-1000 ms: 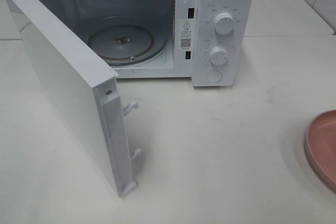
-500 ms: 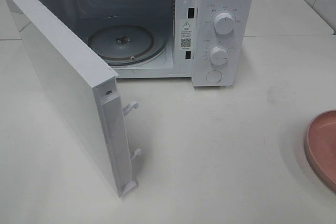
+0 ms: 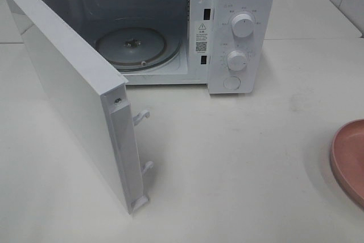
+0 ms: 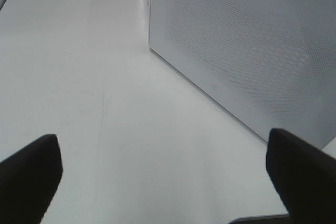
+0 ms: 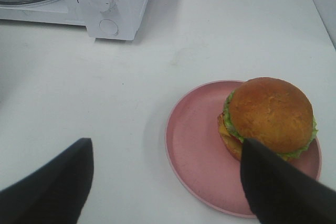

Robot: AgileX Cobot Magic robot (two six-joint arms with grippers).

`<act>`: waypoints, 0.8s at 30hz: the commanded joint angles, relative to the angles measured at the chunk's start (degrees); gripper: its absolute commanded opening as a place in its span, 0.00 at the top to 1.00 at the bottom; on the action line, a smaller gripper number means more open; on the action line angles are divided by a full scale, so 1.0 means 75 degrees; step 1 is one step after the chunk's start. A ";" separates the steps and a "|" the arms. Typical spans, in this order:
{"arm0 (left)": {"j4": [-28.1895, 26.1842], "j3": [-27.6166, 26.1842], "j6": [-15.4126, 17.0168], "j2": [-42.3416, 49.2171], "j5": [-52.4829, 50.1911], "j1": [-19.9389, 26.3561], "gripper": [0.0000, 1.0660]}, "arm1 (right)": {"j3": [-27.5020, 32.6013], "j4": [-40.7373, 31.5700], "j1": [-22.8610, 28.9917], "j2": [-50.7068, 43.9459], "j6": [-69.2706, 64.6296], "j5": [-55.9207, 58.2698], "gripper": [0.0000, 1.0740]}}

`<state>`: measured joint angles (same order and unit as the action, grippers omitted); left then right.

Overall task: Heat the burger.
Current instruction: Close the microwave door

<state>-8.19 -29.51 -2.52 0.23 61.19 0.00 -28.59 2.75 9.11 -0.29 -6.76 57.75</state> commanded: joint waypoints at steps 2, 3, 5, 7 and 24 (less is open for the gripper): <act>-0.0023 -0.0008 0.0038 0.0084 0.0023 0.0008 0.08 | 0.0015 0.0000 -0.0038 -0.0206 0.0038 -0.0099 0.30; -0.0023 -0.0008 0.0038 0.0084 0.0023 0.0008 0.08 | 0.0015 0.0000 -0.0038 -0.0206 0.0038 -0.0099 0.30; -0.0023 -0.0008 0.0038 0.0084 0.0023 0.0008 0.08 | 0.0015 0.0000 -0.0038 -0.0206 0.0038 -0.0099 0.30; -0.0023 -0.0008 0.0038 0.0084 0.0023 0.0008 0.08 | 0.0015 0.0000 -0.0038 -0.0206 0.0038 -0.0099 0.30; -0.0023 -0.0008 0.0038 0.0084 0.0023 0.0008 0.08 | 0.0015 0.0000 -0.0038 -0.0206 0.0038 -0.0099 0.30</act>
<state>-8.19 -29.51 -2.52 0.23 61.19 0.00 -28.59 2.75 9.11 -0.29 -6.70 57.75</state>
